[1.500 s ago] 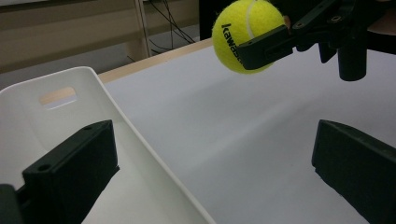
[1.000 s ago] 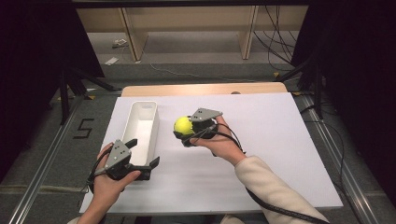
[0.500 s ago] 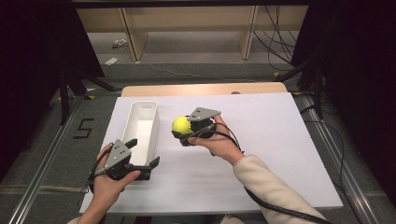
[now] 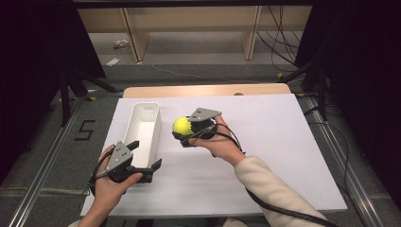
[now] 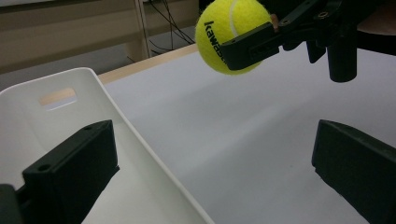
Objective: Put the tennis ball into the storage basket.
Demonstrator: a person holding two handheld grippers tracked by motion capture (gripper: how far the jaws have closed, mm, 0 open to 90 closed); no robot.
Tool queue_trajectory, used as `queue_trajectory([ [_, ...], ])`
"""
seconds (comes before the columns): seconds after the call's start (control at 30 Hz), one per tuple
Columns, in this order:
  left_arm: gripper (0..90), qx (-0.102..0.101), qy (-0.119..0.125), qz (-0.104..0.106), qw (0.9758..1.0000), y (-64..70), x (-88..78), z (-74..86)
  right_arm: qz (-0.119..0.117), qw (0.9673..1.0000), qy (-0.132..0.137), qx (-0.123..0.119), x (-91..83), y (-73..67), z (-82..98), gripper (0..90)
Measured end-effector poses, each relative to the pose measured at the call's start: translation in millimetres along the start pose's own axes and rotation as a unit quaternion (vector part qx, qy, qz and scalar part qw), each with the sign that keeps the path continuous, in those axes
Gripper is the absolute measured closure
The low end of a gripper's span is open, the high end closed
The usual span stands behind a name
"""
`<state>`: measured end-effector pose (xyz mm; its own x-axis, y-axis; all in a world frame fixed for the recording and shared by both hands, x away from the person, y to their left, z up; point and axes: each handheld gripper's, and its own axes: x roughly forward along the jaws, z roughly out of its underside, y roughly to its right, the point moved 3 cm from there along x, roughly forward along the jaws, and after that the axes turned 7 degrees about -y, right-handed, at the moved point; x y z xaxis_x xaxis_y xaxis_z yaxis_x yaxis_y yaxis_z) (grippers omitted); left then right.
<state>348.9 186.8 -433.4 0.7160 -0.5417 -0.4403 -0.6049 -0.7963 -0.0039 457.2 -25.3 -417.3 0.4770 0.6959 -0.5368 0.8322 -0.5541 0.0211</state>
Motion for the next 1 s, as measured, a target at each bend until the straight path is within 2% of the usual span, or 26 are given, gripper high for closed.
queue_trajectory([
  [1.0,0.0,0.001,0.0,0.0,1.0,0.1,-0.5,-0.2,-0.003,1.0,0.003,0.0,7.0,-2.1,-10.8,26.8],
])
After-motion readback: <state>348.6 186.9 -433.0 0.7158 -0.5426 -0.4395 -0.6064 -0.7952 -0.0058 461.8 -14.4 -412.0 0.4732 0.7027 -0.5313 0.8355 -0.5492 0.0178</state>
